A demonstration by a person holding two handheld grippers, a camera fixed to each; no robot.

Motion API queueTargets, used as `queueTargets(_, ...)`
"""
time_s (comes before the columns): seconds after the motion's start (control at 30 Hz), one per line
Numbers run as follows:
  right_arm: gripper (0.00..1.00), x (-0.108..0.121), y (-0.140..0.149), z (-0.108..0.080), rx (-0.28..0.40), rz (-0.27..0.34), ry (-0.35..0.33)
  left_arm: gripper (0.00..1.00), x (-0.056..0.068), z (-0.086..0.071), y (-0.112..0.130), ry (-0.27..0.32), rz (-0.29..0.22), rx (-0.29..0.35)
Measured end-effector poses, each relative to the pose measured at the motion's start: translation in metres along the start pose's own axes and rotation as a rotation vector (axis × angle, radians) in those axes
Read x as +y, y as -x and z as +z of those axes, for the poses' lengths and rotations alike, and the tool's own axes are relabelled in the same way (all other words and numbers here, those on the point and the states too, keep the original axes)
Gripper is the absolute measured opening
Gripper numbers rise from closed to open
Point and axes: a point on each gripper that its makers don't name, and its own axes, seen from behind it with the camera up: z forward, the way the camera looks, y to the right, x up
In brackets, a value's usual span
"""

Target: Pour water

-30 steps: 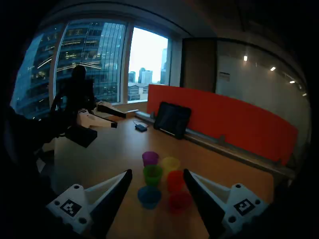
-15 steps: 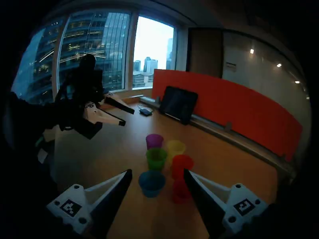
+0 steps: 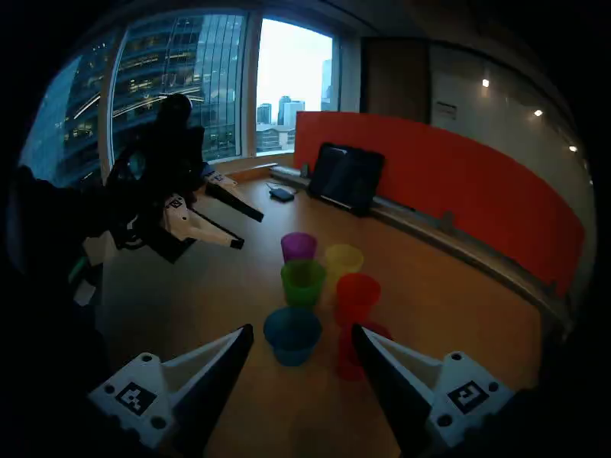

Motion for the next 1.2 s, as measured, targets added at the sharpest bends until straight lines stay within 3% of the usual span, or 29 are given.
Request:
queueTargets(0.67, 0.99, -0.005, 0.045, 0.052, -0.089, -0.061, -0.031, 0.99, 0.005, 0.031, 0.02, 0.032, -0.015, -0.04)
queueTargets(1.2, 0.99, -0.01, 0.055, 0.089, -0.124, -0.073, -0.065, 0.99, 0.006, 0.035, 0.021, 0.037, -0.014, -0.041)
